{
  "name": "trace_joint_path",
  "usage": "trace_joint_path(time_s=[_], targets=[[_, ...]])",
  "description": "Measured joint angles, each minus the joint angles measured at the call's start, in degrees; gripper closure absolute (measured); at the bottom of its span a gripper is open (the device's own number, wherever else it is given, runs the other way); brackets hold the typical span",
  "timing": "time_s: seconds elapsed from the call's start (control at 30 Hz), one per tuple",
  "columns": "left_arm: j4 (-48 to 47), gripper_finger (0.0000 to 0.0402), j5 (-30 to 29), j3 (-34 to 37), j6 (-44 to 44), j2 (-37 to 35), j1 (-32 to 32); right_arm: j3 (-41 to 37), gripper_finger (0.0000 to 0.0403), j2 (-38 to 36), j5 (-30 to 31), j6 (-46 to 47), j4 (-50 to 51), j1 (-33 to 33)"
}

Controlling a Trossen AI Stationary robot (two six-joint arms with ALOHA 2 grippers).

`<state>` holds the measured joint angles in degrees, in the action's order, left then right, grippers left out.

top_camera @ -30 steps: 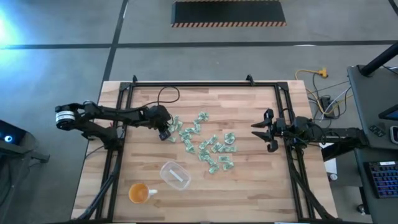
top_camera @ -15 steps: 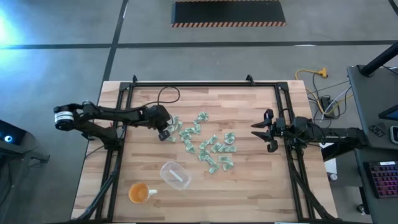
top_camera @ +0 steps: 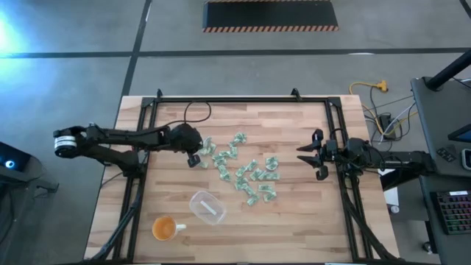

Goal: Pick and place Stevia / Truvia into bins
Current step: Put the stevia packet into the transparent container

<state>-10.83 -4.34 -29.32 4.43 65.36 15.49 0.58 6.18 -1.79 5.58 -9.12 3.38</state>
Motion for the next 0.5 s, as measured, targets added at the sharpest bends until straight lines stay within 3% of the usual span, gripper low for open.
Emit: trace_joint_path(time_s=[0.27,0.4,0.5], targets=[[-0.1,0.0402,-1.1,1.1,-0.3,-5.6,-3.2,0.0,0.028,0.7,0.0,0.0,0.1,0.0],[-0.4,0.0401,-6.7,3.7,1.2,-3.7,-3.2,0.0,0.0278,1.1,0.0,0.3,0.1,0.0],[-0.2,0.0389,-7.8,4.8,1.2,-1.1,-3.1,0.0,0.0275,1.2,-0.1,0.5,0.1,0.0]])
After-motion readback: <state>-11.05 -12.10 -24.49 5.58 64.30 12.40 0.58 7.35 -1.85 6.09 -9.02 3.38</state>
